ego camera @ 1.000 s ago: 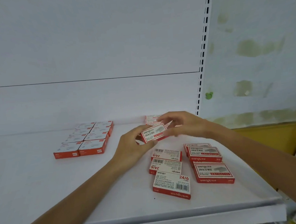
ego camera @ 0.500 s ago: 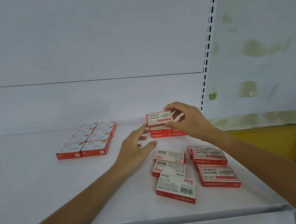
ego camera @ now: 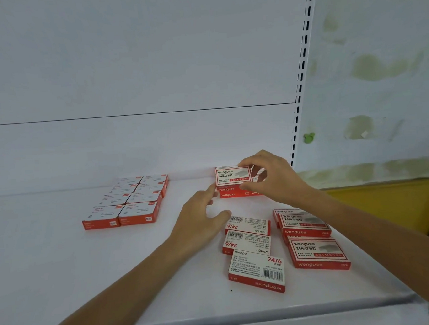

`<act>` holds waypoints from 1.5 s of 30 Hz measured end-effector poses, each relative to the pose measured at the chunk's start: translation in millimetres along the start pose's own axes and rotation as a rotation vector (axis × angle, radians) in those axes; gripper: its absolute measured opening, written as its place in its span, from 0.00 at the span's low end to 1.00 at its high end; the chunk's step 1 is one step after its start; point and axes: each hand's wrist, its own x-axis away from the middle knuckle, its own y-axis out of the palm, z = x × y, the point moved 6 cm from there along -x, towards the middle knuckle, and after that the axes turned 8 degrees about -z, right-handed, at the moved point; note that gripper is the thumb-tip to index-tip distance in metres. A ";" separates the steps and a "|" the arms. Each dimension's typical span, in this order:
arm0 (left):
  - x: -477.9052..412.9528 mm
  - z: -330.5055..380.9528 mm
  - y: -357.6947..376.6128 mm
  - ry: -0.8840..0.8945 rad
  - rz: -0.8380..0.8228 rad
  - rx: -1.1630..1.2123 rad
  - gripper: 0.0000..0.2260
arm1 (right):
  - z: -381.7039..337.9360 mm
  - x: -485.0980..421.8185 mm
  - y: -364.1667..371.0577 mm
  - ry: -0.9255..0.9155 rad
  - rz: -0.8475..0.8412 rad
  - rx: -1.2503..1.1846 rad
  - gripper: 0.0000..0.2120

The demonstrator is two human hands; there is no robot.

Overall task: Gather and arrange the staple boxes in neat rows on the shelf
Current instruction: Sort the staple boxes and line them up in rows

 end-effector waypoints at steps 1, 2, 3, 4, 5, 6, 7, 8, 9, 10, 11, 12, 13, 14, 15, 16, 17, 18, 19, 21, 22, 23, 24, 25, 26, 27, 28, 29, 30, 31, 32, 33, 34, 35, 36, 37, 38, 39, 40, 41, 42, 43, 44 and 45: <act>0.2 -1.7 1.6 -0.032 -0.011 -0.044 0.25 | 2.3 0.5 1.4 0.022 -0.017 -0.003 0.21; 0.5 -3.8 3.2 -0.063 -0.023 -0.093 0.24 | 5.1 1.3 2.9 0.053 -0.035 -0.017 0.21; 0.7 -5.6 4.9 -0.082 -0.036 -0.135 0.22 | 8.0 2.3 4.4 0.088 -0.056 -0.034 0.21; 1.0 -6.3 6.3 -0.083 -0.048 -0.163 0.20 | 10.7 3.8 6.1 0.121 -0.085 -0.038 0.21; 1.0 -5.8 6.9 -0.072 -0.057 -0.174 0.17 | 12.6 5.6 8.3 0.144 -0.125 -0.017 0.20; 1.3 -4.7 6.7 -0.057 -0.061 -0.169 0.14 | 13.9 7.4 11.2 0.159 -0.180 0.021 0.20; 1.7 -3.3 6.2 -0.047 -0.063 -0.154 0.12 | 14.5 9.6 14.5 0.169 -0.239 0.055 0.19; 1.9 -2.0 5.5 -0.040 -0.063 -0.138 0.11 | 14.9 11.9 17.5 0.181 -0.290 0.073 0.17; 2.0 -0.9 4.9 -0.036 -0.063 -0.125 0.11 | 15.1 13.7 19.4 0.194 -0.322 0.078 0.16; 2.0 0.0 4.5 -0.033 -0.062 -0.120 0.11 | 15.6 14.1 20.0 0.205 -0.331 0.080 0.16; 1.7 0.5 4.7 -0.033 -0.063 -0.119 0.11 | 16.3 13.8 19.5 0.213 -0.323 0.083 0.15; 1.6 0.6 5.0 -0.035 -0.067 -0.119 0.11 | 16.4 12.9 18.5 0.217 -0.309 0.091 0.14; 1.5 0.4 5.4 -0.042 -0.073 -0.121 0.11 | 15.9 11.9 17.6 0.219 -0.299 0.100 0.13; 1.2 -0.1 5.9 -0.051 -0.077 -0.121 0.12 | 15.4 11.1 17.1 0.220 -0.294 0.114 0.12; 0.8 -0.8 6.1 -0.061 -0.079 -0.117 0.12 | 14.3 10.1 16.9 0.218 -0.292 0.131 0.11; 0.6 -1.3 6.3 -0.070 -0.081 -0.111 0.12 | 13.7 8.9 17.7 0.218 -0.289 0.142 0.11; 0.6 -1.2 6.8 -0.075 -0.085 -0.105 0.11 | 13.3 8.1 18.8 0.219 -0.283 0.142 0.11; 0.6 -1.3 7.1 -0.078 -0.087 -0.097 0.11 | 13.1 7.1 20.5 0.222 -0.276 0.133 0.12; 1.0 -1.4 7.0 -0.078 -0.088 -0.086 0.10 | 12.6 6.5 22.1 0.222 -0.272 0.128 0.12; 1.8 -2.1 6.1 -0.077 -0.084 -0.054 0.07 | 10.7 5.9 23.8 0.214 -0.267 0.154 0.11; 2.0 -3.2 5.5 -0.074 -0.078 -0.032 0.07 | 9.5 6.1 23.6 0.208 -0.267 0.173 0.11; 2.1 -3.7 5.1 -0.067 -0.072 -0.004 0.06 | 8.4 6.8 22.8 0.202 -0.268 0.187 0.10; 2.2 -3.6 4.5 -0.055 -0.062 0.026 0.06 | 8.0 7.5 22.2 0.195 -0.270 0.195 0.10; 2.7 -2.7 3.1 -0.036 -0.046 0.052 0.05 | 8.0 8.0 21.5 0.189 -0.271 0.199 0.09; 3.0 -1.2 1.2 -0.017 -0.023 0.072 0.04 | 8.9 8.3 21.2 0.189 -0.273 0.201 0.09; 3.4 0.0 -0.9 0.000 0.001 0.089 0.03 | 9.7 8.8 21.0 0.192 -0.275 0.203 0.09; 3.8 1.0 -2.8 0.016 0.022 0.107 0.02 | 10.1 8.7 21.1 0.191 -0.282 0.204 0.09; 4.2 1.9 -3.6 0.028 0.029 0.126 0.02 | 10.1 8.8 21.0 0.184 -0.292 0.201 0.09; 4.4 2.4 -2.6 0.033 0.016 0.140 0.03 | 10.5 8.8 20.9 0.174 -0.305 0.187 0.09; 4.6 2.5 -0.6 0.031 -0.012 0.141 0.04 | 11.3 8.3 20.7 0.166 -0.314 0.162 0.09; 4.2 2.2 3.2 0.025 -0.053 0.130 0.06 | 13.1 8.1 20.1 0.163 -0.321 0.135 0.08; 3.8 1.9 7.5 0.018 -0.103 0.114 0.09 | 14.8 8.2 19.6 0.160 -0.327 0.119 0.08; 3.4 1.2 11.1 0.011 -0.152 0.099 0.11 | 16.0 8.4 19.3 0.154 -0.328 0.120 0.08; 2.8 0.7 13.4 0.005 -0.193 0.091 0.12 | 16.9 8.9 18.5 0.144 -0.321 0.130 0.07; 1.8 0.1 14.4 0.000 -0.222 0.092 0.13 | 16.7 9.6 17.5 0.130 -0.310 0.140 0.07; 0.8 -0.8 14.5 -0.004 -0.241 0.101 0.14 | 15.5 10.5 16.5 0.107 -0.295 0.139 0.07; 0.0 -1.7 14.4 -0.007 -0.254 0.113 0.14 | 13.1 11.3 15.3 0.079 -0.279 0.127 0.07; -0.5 -2.3 14.4 -0.009 -0.262 0.130 0.14 | 9.5 12.4 14.2 0.049 -0.269 0.109 0.07; -0.8 -2.9 14.2 -0.010 -0.262 0.154 0.14 | 5.3 13.6 13.7 0.025 -0.270 0.089 0.06; -1.0 -3.7 13.8 -0.009 -0.250 0.174 0.15 | 0.6 14.7 14.0 0.004 -0.283 0.073 0.05; -1.4 -4.4 12.4 -0.004 -0.224 0.181 0.16 | -3.6 15.3 15.3 -0.011 -0.306 0.064 0.05; -1.4 -5.3 10.2 0.001 -0.190 0.175 0.17 | -7.4 15.5 17.5 -0.020 -0.342 0.061 0.05; -1.2 -6.1 7.6 0.008 -0.152 0.176 0.19 | -10.0 15.8 20.4 -0.018 -0.382 0.056 0.06; -0.6 -6.6 4.7 0.015 -0.114 0.189 0.20 | -11.1 16.1 23.2 -0.006 -0.421 0.052 0.07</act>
